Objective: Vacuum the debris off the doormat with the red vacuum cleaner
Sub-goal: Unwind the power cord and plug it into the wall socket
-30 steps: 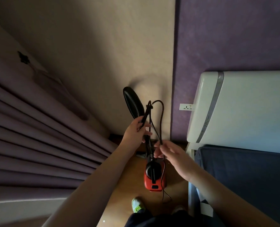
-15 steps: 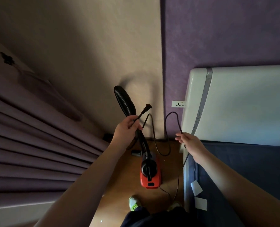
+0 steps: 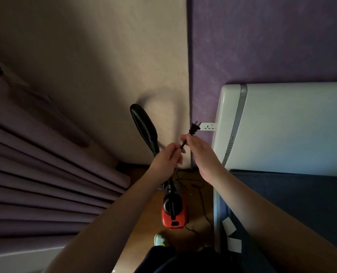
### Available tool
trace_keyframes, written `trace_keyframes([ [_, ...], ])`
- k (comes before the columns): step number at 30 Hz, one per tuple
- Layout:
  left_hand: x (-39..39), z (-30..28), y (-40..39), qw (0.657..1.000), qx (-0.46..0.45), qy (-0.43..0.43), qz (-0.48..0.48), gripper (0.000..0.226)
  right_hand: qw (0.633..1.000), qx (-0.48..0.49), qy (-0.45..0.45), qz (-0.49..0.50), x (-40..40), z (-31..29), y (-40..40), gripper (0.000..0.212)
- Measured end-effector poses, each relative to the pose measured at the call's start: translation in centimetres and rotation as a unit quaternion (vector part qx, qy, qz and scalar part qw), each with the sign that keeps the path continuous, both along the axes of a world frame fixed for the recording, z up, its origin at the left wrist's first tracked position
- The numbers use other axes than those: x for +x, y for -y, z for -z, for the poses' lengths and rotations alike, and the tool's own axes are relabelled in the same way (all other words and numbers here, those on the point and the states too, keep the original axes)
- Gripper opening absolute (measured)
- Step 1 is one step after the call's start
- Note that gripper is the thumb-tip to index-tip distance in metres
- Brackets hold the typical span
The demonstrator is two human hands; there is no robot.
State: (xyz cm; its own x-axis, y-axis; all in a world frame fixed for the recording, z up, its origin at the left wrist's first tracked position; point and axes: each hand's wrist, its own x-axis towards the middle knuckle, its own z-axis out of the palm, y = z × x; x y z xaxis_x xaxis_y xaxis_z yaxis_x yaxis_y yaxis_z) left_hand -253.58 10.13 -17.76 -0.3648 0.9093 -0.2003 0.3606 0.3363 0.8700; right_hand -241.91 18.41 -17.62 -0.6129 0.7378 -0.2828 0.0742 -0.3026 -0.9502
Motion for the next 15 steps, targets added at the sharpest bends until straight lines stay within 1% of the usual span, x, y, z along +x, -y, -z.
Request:
trace_keyframes([
  [1, 0.3, 0.2, -0.1, 1.0, -0.001, -0.005, 0.006, 0.019, 0.999, 0.019, 0.012, 0.027, -0.5, -0.5, 0.0, 0.028],
  [3, 0.2, 1.0, -0.2, 1.0, -0.002, -0.016, 0.019, 0.017, 0.996, 0.03, 0.019, 0.088, -1.3, -0.6, -0.2, 0.029],
  [4, -0.1, 1.4, -0.2, 0.999, -0.011, -0.028, 0.033, 0.017, 0.993, 0.022, 0.005, 0.115, -1.5, -0.6, -0.4, 0.03],
  [6, -1.2, 2.4, 0.0, 0.996, -0.036, -0.043, 0.073, 0.022, 0.986, -0.006, -0.056, 0.158, -1.8, -0.8, -1.6, 0.031],
  [8, -2.4, 3.4, 0.5, 0.992, -0.051, -0.04, 0.108, 0.026, 0.975, -0.054, -0.121, 0.179, -1.6, -1.5, -3.0, 0.031],
  [9, -2.9, 3.7, 0.6, 0.99, -0.051, -0.045, 0.124, 0.026, 0.973, -0.064, -0.128, 0.183, -1.5, -1.9, -3.6, 0.032],
  [12, -4.5, 4.3, -0.1, 0.979, -0.041, -0.091, 0.18, 0.021, 0.978, -0.04, -0.075, 0.188, -1.4, -1.8, -4.5, 0.036],
  [15, -6.8, 4.9, -1.5, 0.958, -0.053, -0.179, 0.218, 0.024, 0.978, -0.018, -0.012, 0.206, -1.5, -1.3, -4.8, 0.036],
])
